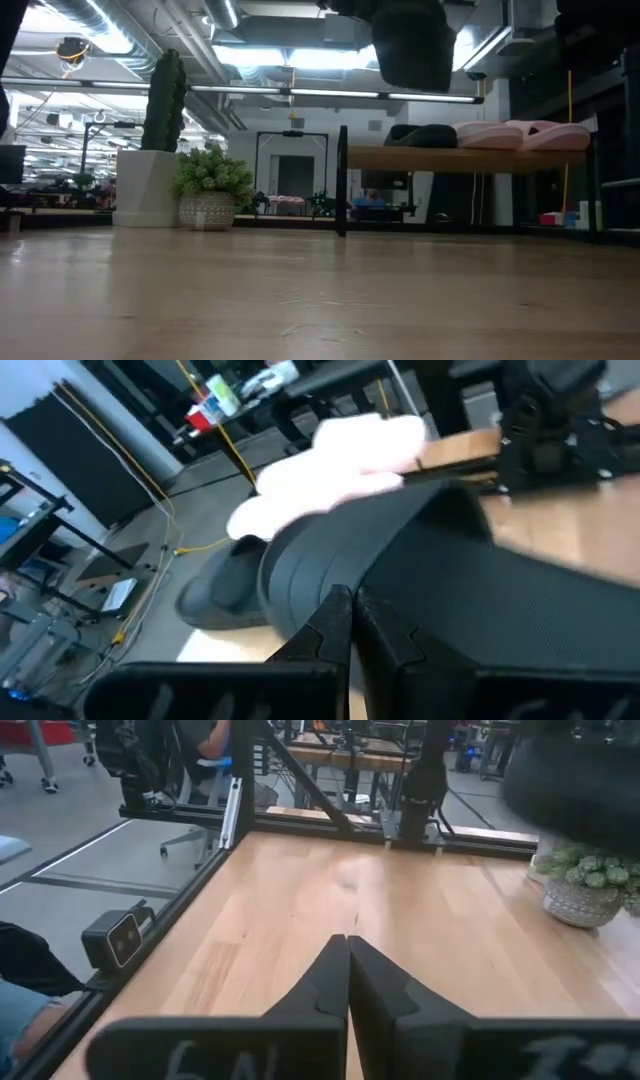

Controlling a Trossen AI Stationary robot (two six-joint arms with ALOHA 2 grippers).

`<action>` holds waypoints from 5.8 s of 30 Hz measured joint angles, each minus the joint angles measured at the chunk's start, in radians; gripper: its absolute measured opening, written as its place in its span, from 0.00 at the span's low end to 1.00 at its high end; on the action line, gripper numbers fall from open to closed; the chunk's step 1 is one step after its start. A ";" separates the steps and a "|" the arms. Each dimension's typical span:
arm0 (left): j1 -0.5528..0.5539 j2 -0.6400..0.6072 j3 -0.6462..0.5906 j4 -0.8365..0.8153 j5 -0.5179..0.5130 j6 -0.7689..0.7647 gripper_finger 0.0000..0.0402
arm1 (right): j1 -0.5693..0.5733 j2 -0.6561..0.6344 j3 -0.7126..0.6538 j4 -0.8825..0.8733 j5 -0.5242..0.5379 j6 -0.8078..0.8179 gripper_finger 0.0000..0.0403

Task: Pick and place slides into the shelf
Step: Put the black slides on the shelf, then return to Home Position

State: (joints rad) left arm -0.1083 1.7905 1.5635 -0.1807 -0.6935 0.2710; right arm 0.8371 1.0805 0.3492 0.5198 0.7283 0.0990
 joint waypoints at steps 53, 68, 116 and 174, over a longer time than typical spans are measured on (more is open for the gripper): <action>0.398 0.101 -0.072 0.200 0.022 -0.007 0.00 | -0.135 0.000 0.000 -0.024 0.299 -0.186 0.05; 0.426 0.101 -0.072 0.218 0.214 -0.030 0.00 | -0.135 0.000 0.000 -0.024 0.299 -0.159 0.05; 0.425 0.062 -0.070 0.185 0.273 0.031 0.28 | -0.135 -0.001 0.000 -0.041 0.299 -0.156 0.05; 0.092 -0.834 -1.001 0.447 0.518 -0.161 0.00 | -0.146 -0.345 0.237 -0.565 -0.115 -0.116 0.01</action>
State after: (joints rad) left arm -0.0168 0.9569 0.5628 0.2660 -0.1758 0.1103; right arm 0.6908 0.7355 0.5858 -0.0452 0.6134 -0.0173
